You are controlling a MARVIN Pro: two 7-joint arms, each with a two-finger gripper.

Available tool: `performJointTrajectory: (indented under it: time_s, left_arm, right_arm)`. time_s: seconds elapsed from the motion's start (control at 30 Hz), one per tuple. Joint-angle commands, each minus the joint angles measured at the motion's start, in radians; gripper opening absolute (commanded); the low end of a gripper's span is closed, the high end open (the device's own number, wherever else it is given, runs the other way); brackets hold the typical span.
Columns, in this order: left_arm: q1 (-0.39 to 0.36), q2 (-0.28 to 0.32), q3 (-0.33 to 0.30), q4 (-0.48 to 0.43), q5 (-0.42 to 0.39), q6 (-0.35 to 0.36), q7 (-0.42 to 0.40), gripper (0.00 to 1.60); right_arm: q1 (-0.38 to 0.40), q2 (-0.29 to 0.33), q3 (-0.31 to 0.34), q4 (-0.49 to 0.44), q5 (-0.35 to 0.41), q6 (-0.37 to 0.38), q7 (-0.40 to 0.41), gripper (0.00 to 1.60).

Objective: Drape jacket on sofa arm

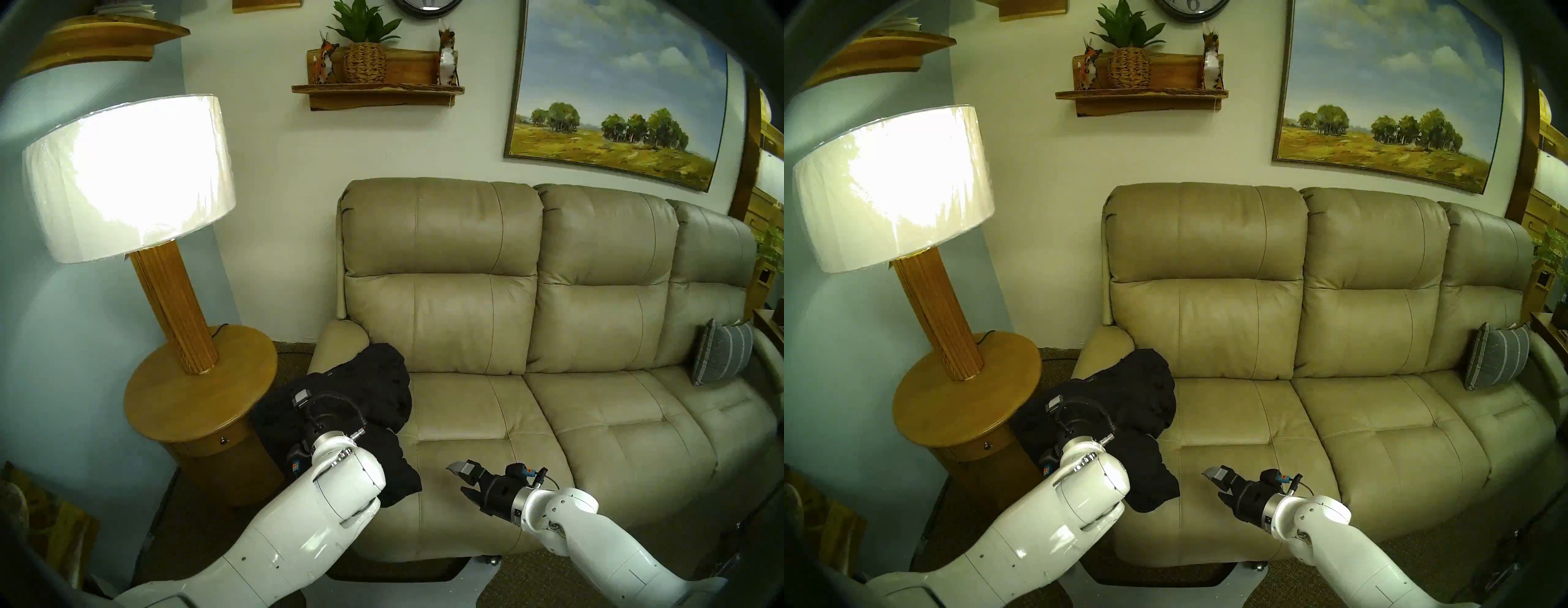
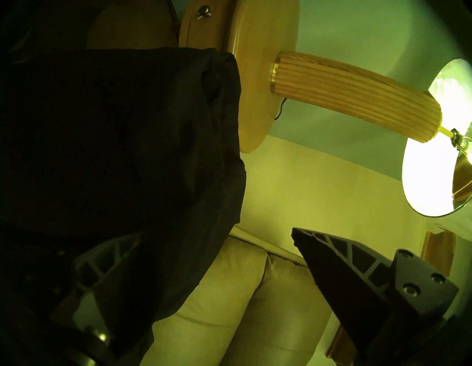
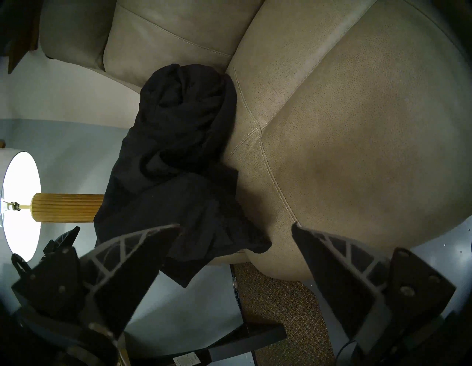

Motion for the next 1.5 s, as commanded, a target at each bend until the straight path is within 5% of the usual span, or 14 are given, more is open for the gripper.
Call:
performJointTrajectory:
  time_s: [0.0,0.3,0.33,0.47,0.5,0.9,1.47]
  left_arm:
    - [-0.12,0.033,0.024,0.062,0.006,0.002,0.133,1.6]
    - [-0.194,-0.005,0.003,0.19,0.059,0.066,0.275,1.6]
    - [-0.219,-0.01,0.006,0.21,0.051,0.059,0.288,1.5]
    - [-0.247,-0.021,-0.032,0.221,0.07,0.082,0.313,0.07]
    - [-0.269,-0.025,-0.036,0.231,0.063,0.084,0.322,0.0]
    - [-0.355,-0.08,-0.159,0.338,0.083,0.117,0.395,0.0]
    - [-0.499,-0.13,-0.215,0.568,0.122,0.124,0.416,0.0]
  right_arm:
    - [0.007,-0.008,0.005,-0.024,0.006,-0.003,-0.001,1.6]
    - [0.013,-0.014,0.003,-0.014,0.006,0.0,-0.003,1.6]
    - [0.013,-0.015,0.002,-0.013,0.006,0.0,-0.003,1.6]
    - [0.014,-0.016,0.004,-0.008,0.005,-0.001,-0.003,1.6]
    - [0.014,-0.016,0.005,-0.006,0.006,-0.001,-0.003,1.6]
    - [0.031,-0.024,0.01,0.03,0.006,-0.001,-0.005,1.6]
    - [0.047,-0.032,0.016,0.08,0.006,0.001,0.001,1.6]
